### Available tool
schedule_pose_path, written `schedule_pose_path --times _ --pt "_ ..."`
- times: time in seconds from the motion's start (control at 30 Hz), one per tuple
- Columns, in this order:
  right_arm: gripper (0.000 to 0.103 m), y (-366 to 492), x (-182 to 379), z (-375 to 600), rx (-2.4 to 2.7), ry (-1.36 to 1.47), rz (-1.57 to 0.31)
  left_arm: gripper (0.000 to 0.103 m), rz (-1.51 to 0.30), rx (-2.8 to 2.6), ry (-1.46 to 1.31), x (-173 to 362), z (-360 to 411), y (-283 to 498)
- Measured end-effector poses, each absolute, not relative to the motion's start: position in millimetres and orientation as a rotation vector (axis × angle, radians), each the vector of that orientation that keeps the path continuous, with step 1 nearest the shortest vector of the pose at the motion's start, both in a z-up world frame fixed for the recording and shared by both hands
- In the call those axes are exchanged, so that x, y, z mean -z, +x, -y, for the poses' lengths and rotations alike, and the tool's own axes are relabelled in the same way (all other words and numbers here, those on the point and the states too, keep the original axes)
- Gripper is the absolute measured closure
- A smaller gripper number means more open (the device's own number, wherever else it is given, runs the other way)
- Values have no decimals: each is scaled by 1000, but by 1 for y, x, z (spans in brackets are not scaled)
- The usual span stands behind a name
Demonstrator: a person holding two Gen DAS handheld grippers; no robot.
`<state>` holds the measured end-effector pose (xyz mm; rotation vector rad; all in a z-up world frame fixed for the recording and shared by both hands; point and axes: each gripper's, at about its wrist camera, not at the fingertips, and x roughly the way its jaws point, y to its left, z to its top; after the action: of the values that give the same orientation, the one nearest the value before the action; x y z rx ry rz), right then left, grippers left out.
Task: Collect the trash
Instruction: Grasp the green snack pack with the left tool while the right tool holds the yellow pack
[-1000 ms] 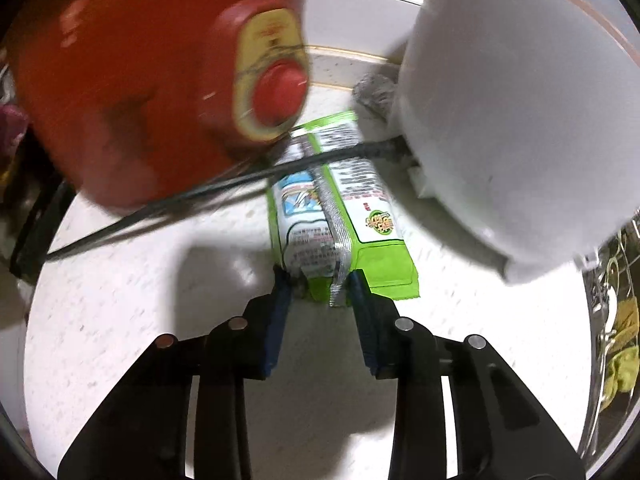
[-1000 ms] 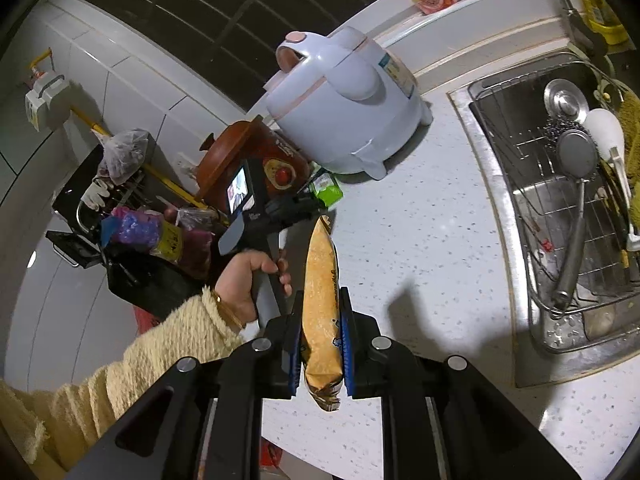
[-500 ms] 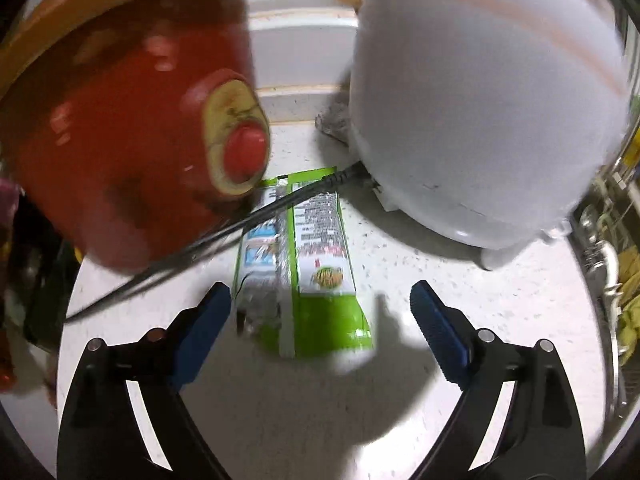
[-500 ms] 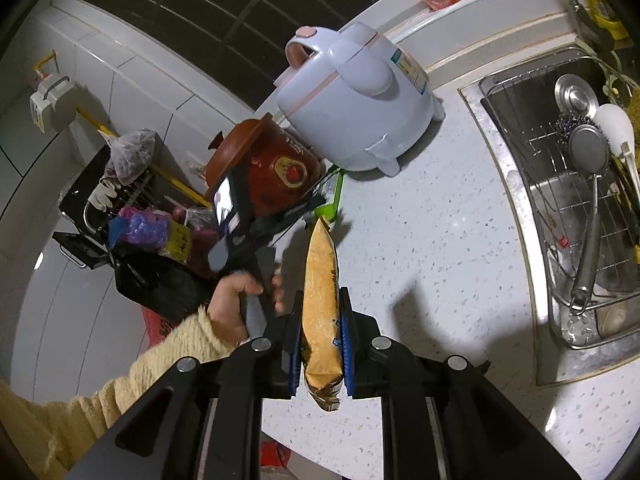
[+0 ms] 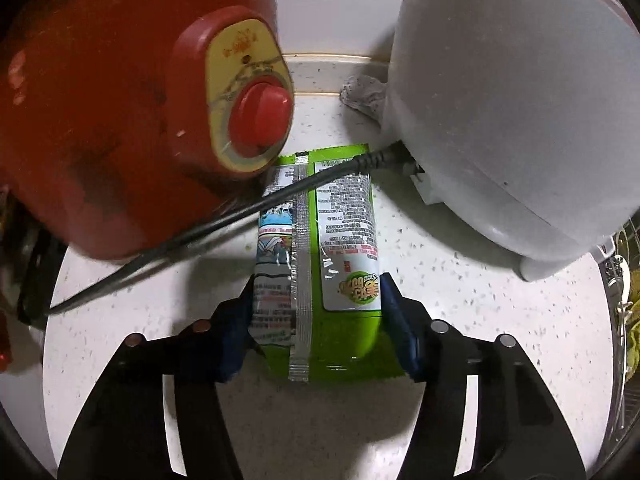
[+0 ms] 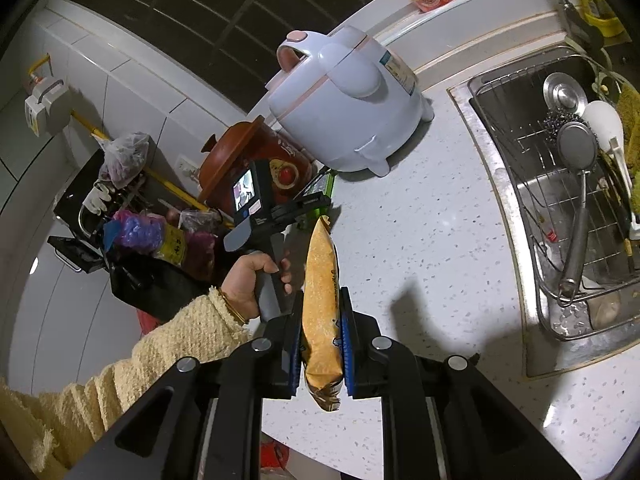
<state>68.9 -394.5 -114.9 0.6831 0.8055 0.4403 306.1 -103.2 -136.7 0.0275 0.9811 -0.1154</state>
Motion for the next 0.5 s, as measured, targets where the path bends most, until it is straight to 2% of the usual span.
schedule_pose_path --times 0.37,0.5 --pt "87 78 108 369 -492 665 -808 47 -960 228 45 134 90 222" --pt "87 71 104 357 -510 635 -816 47 -924 297 107 117 85 157"
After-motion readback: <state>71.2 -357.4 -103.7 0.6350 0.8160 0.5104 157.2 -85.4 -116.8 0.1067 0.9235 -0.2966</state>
